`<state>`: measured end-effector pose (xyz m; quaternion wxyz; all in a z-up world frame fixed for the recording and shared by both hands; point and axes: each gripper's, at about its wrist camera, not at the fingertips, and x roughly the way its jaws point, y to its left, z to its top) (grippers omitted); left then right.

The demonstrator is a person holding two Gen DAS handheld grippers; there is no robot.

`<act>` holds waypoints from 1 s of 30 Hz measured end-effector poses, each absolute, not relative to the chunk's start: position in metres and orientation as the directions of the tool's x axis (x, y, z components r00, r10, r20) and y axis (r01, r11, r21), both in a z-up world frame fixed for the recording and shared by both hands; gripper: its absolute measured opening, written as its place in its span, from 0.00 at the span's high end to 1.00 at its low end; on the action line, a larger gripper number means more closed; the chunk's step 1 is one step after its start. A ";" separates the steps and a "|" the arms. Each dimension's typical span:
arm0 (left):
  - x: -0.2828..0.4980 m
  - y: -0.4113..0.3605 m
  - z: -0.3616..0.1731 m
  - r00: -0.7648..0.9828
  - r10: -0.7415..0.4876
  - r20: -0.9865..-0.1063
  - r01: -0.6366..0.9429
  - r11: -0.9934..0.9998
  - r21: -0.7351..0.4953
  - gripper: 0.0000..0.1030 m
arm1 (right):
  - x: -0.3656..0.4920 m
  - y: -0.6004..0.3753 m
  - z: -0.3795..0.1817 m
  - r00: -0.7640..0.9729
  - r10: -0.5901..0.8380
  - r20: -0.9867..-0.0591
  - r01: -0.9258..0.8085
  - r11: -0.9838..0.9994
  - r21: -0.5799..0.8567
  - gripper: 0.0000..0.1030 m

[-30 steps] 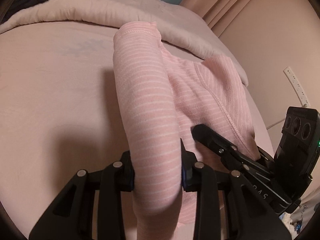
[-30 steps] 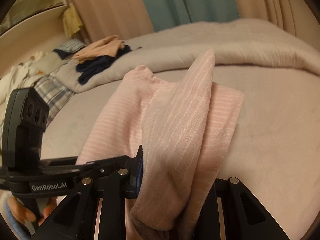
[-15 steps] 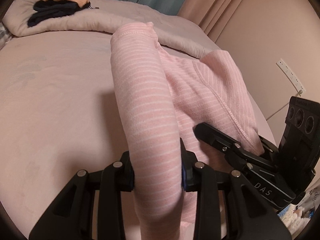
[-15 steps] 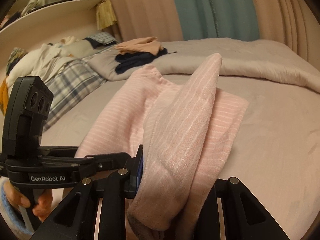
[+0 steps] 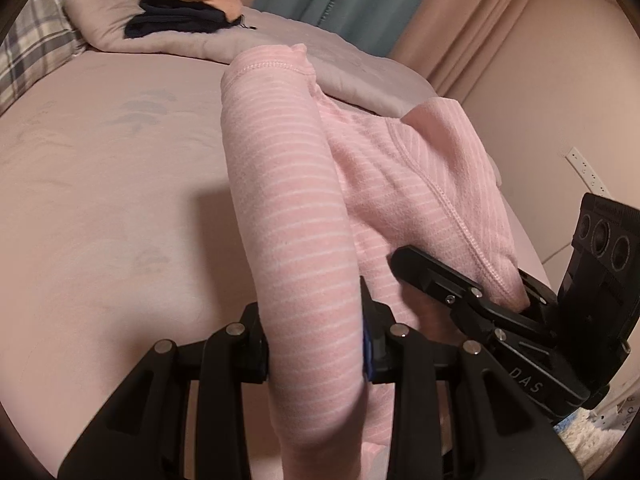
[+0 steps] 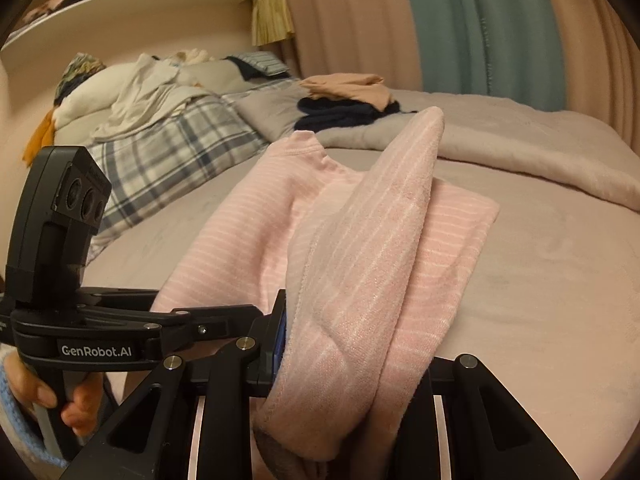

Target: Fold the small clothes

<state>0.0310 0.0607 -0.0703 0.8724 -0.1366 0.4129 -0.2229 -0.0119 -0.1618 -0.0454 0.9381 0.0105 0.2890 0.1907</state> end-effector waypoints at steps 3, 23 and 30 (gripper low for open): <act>0.032 0.074 -0.074 0.573 -0.499 -0.650 0.260 0.863 -0.433 0.68 | -0.008 -0.150 -0.046 0.751 0.381 -0.539 -0.375 0.918 0.126 0.72; 0.058 0.128 -0.081 0.628 -0.440 -0.642 0.184 0.885 -0.427 0.68 | 0.029 -0.093 -0.051 0.749 0.379 -0.544 -0.426 0.904 0.043 0.72; 0.084 0.141 -0.080 0.636 -0.420 -0.648 0.169 0.894 -0.414 0.68 | 0.048 -0.085 -0.050 0.744 0.391 -0.541 -0.436 0.899 0.049 0.71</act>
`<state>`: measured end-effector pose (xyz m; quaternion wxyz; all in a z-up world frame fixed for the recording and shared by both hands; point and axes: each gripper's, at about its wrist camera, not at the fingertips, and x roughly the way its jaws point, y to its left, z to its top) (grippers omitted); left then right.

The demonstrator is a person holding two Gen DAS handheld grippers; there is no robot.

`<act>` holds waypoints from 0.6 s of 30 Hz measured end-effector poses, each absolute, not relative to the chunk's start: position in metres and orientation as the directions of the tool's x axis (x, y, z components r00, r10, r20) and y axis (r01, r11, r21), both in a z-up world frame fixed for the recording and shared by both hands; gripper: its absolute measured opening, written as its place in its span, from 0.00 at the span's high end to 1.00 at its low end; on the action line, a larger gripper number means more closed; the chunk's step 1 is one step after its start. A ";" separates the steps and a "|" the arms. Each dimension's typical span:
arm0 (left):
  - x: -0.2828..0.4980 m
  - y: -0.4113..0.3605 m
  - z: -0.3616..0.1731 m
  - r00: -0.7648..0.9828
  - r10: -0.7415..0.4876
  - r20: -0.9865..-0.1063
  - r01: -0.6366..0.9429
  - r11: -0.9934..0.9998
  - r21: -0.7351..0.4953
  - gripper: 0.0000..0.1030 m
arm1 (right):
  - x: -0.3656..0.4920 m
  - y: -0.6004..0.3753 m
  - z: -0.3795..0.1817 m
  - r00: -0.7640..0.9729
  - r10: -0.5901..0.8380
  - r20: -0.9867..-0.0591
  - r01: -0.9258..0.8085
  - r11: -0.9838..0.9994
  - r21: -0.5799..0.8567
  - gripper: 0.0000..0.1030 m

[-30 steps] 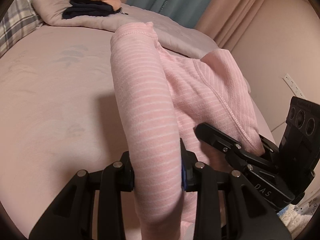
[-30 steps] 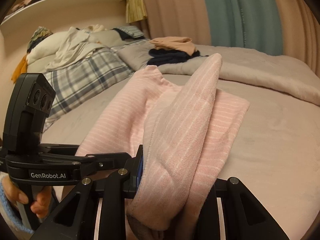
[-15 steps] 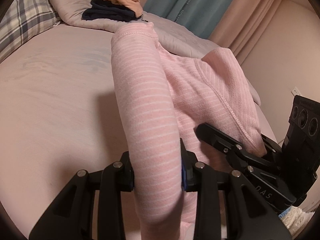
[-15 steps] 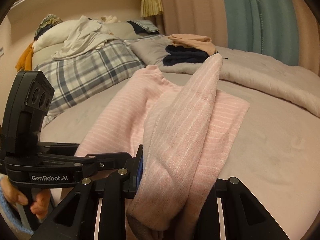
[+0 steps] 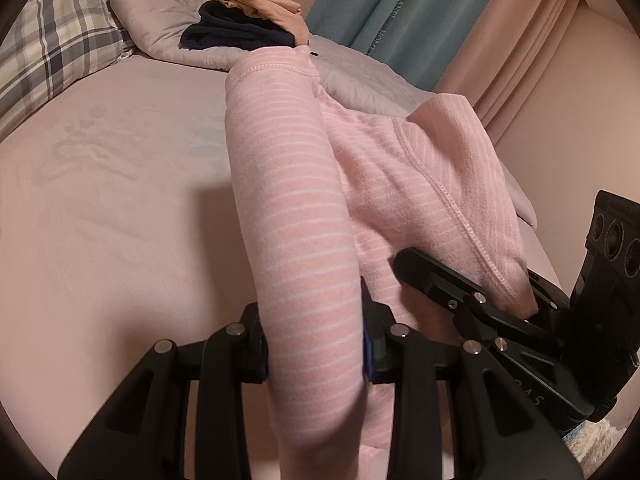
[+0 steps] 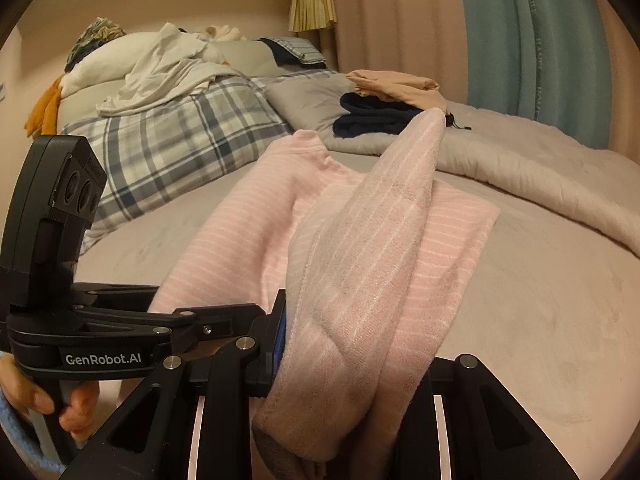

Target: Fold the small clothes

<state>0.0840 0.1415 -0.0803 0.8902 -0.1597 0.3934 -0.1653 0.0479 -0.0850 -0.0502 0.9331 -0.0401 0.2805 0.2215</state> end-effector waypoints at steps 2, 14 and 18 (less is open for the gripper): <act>0.093 0.144 -0.081 0.638 -0.413 -0.650 0.167 0.898 -0.406 0.68 | 0.056 -0.084 -0.051 0.744 0.396 -0.538 -0.436 0.898 0.057 0.72; 0.143 0.154 -0.093 0.645 -0.389 -0.657 0.147 0.908 -0.393 0.68 | 0.093 -0.082 -0.061 0.740 0.394 -0.546 -0.415 0.905 0.091 0.71; 0.157 0.154 -0.096 0.641 -0.377 -0.668 0.136 0.913 -0.384 0.68 | 0.105 -0.083 -0.063 0.737 0.392 -0.550 -0.406 0.908 0.104 0.71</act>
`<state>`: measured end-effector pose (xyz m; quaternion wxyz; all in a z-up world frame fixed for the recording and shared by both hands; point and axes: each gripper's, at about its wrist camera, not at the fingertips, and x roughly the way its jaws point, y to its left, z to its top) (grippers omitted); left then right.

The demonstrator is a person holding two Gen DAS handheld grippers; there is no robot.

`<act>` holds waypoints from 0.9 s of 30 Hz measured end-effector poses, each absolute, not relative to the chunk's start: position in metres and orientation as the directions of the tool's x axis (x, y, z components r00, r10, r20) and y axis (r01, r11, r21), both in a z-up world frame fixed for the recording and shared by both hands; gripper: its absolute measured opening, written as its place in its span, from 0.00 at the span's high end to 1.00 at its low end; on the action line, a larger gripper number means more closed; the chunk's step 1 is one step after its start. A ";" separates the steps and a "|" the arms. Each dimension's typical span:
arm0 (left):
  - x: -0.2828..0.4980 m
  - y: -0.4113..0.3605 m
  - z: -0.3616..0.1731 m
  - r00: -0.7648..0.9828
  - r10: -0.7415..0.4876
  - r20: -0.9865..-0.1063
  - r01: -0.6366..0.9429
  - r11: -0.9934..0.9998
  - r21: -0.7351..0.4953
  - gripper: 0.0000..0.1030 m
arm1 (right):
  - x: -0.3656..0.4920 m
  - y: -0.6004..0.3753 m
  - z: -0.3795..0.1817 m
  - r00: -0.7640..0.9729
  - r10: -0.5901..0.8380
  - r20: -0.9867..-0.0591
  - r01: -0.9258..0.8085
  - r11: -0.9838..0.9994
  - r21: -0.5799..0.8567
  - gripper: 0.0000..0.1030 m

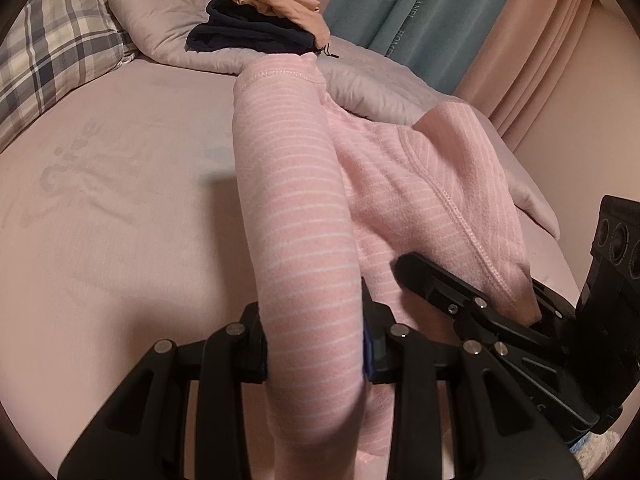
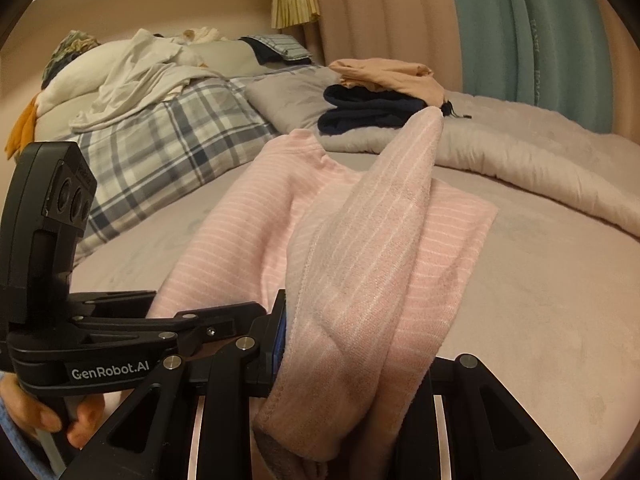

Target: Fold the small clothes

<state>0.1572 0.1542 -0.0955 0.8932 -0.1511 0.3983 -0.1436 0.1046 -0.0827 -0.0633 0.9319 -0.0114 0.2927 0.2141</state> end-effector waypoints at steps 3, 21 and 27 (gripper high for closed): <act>0.166 0.155 -0.100 0.632 -0.372 -0.680 0.129 0.915 -0.381 0.68 | 0.113 -0.084 -0.067 0.726 0.396 -0.562 -0.403 0.908 0.120 0.71; 0.193 0.158 -0.137 0.546 -0.352 -0.760 0.056 0.921 -0.385 0.62 | 0.151 -0.091 -0.102 0.605 0.402 -0.687 -0.344 0.910 0.230 0.71; 0.189 0.159 -0.138 0.542 -0.350 -0.764 0.045 0.920 -0.390 0.59 | 0.154 -0.096 -0.106 0.588 0.411 -0.697 -0.327 0.909 0.260 0.71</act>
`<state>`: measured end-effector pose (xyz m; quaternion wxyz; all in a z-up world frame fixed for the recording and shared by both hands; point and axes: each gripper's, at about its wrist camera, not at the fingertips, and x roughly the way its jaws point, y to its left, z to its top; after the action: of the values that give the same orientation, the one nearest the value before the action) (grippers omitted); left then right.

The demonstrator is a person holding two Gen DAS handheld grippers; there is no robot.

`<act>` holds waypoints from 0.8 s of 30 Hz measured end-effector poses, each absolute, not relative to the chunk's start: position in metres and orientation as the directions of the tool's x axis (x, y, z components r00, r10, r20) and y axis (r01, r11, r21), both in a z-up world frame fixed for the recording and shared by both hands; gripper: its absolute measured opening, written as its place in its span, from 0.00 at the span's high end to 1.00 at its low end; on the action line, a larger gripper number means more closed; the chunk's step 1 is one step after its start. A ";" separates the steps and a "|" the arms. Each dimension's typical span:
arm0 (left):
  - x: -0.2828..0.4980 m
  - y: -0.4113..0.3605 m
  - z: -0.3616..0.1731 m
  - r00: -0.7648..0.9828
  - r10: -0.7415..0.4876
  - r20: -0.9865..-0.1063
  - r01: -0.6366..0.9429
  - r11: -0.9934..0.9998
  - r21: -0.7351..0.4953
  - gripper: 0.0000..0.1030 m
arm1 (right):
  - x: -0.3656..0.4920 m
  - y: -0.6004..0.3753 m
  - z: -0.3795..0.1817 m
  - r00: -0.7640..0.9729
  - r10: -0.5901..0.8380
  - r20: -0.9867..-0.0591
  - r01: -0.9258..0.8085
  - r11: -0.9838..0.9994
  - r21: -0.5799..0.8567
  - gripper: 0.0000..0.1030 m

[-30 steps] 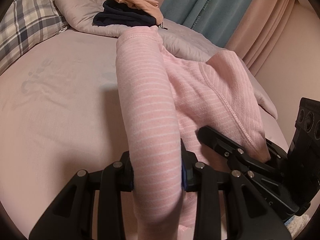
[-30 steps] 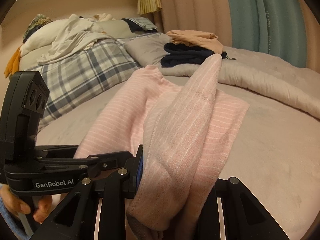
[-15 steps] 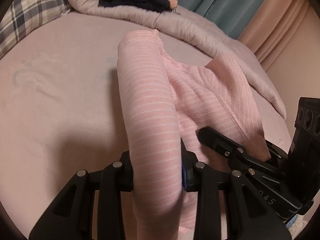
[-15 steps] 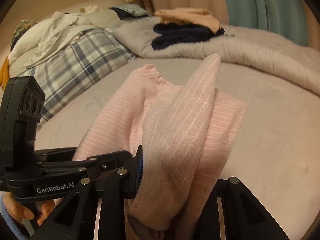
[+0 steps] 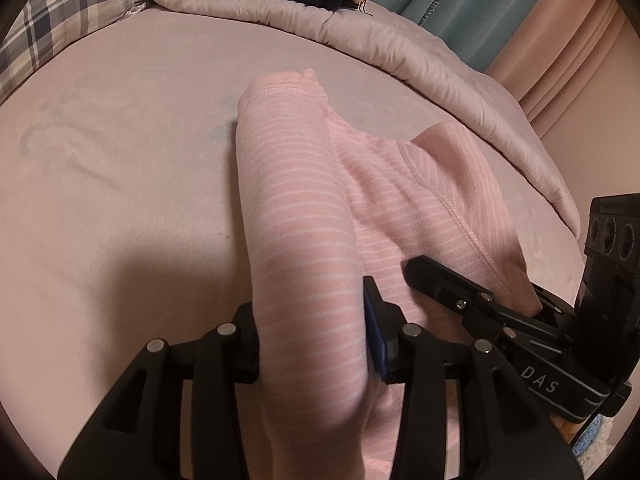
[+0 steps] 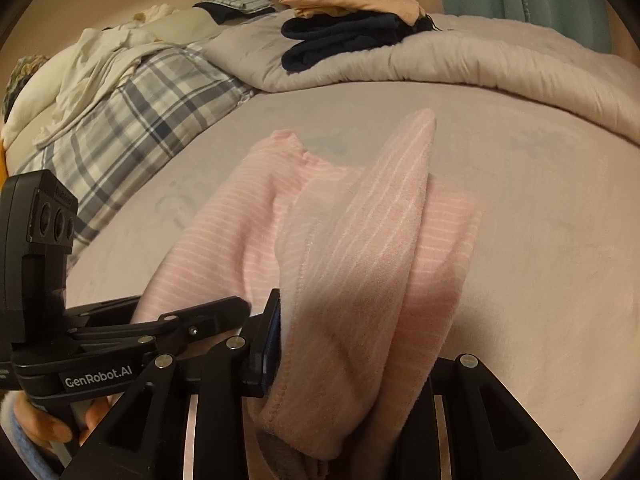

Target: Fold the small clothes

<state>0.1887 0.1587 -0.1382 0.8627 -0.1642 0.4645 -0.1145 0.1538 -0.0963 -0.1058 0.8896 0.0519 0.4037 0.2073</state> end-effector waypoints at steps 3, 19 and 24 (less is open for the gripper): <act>0.190 0.159 -0.139 0.540 -0.349 -0.766 0.045 0.921 -0.388 0.59 | 0.153 -0.097 -0.107 0.586 0.410 -0.699 -0.322 0.909 0.264 0.71; 0.191 0.157 -0.139 0.545 -0.334 -0.769 0.046 0.928 -0.370 0.59 | 0.154 -0.098 -0.107 0.585 0.409 -0.700 -0.322 0.910 0.262 0.70; 0.191 0.157 -0.139 0.545 -0.332 -0.770 0.045 0.928 -0.369 0.59 | 0.153 -0.097 -0.107 0.586 0.409 -0.700 -0.321 0.910 0.262 0.70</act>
<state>0.1915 0.1569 -0.1388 0.8653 -0.1545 0.4642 -0.1091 0.1533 -0.0973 -0.1069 0.8888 0.0538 0.4062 0.2054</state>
